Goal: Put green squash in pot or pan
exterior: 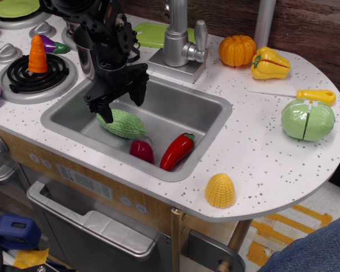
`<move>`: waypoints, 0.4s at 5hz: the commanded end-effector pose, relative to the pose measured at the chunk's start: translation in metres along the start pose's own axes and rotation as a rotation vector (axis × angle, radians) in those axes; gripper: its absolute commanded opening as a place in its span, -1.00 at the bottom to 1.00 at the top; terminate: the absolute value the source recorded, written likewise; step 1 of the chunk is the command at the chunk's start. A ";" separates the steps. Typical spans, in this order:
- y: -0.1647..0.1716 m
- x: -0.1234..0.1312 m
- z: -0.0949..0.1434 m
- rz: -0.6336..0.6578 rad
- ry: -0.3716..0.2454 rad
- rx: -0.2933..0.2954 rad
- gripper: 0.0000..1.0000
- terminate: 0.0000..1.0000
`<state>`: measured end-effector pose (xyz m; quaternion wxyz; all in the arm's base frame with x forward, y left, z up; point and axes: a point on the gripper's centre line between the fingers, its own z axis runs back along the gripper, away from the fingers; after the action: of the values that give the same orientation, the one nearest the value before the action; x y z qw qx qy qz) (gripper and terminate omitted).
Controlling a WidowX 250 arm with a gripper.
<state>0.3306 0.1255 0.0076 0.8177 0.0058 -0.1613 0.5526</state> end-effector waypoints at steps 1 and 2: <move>0.000 0.000 0.000 0.000 0.000 0.000 1.00 -1.00; 0.002 0.006 -0.012 0.019 -0.031 -0.027 1.00 -1.00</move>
<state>0.3344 0.1332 -0.0235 0.8165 0.0026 -0.1730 0.5508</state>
